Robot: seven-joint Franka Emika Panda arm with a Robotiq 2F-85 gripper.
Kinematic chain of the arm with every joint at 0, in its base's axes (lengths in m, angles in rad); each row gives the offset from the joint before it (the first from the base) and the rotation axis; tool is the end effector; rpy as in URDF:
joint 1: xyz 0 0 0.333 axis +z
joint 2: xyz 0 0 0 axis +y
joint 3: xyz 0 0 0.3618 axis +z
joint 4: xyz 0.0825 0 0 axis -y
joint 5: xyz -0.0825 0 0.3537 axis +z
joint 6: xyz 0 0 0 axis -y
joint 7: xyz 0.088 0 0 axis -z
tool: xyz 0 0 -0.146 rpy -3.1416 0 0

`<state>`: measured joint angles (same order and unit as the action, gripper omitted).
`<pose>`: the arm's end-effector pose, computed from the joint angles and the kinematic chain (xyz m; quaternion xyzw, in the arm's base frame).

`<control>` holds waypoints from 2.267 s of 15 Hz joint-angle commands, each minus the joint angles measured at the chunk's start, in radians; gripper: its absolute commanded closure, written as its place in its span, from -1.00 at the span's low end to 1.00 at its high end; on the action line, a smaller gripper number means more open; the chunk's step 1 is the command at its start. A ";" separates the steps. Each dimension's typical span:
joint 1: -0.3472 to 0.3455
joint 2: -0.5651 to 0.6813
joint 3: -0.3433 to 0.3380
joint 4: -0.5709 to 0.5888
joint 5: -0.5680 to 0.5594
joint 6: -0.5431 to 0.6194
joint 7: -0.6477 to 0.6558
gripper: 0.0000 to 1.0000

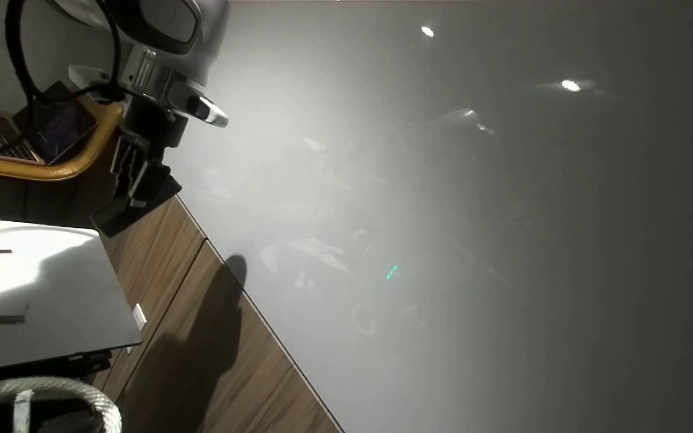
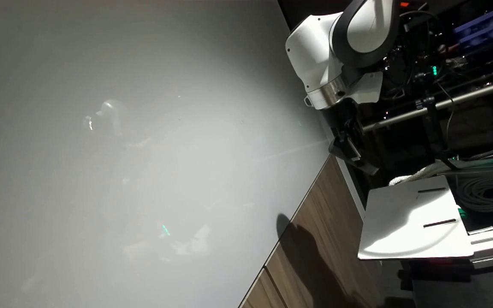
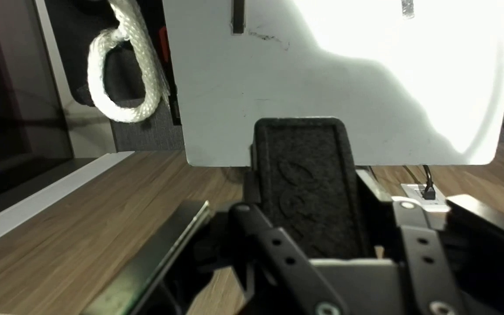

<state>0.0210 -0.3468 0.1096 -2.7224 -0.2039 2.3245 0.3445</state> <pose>0.3389 0.0336 0.3536 0.9947 -0.0385 -0.0059 0.0948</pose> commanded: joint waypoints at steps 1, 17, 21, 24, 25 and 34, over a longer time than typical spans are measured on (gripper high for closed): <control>-0.016 0.059 -0.001 -0.002 0.010 0.060 -0.013 0.42; 0.003 0.293 -0.019 0.037 0.048 0.127 -0.046 0.42; 0.008 0.340 -0.021 0.059 0.094 0.134 -0.085 0.42; 0.009 0.360 -0.021 0.075 0.129 0.132 -0.119 0.42; 0.010 0.365 -0.021 0.079 0.136 0.131 -0.126 0.42; 0.010 0.393 -0.022 0.099 0.154 0.122 -0.146 0.42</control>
<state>0.0160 0.0339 0.1075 -2.6357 -0.0845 2.4364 0.2344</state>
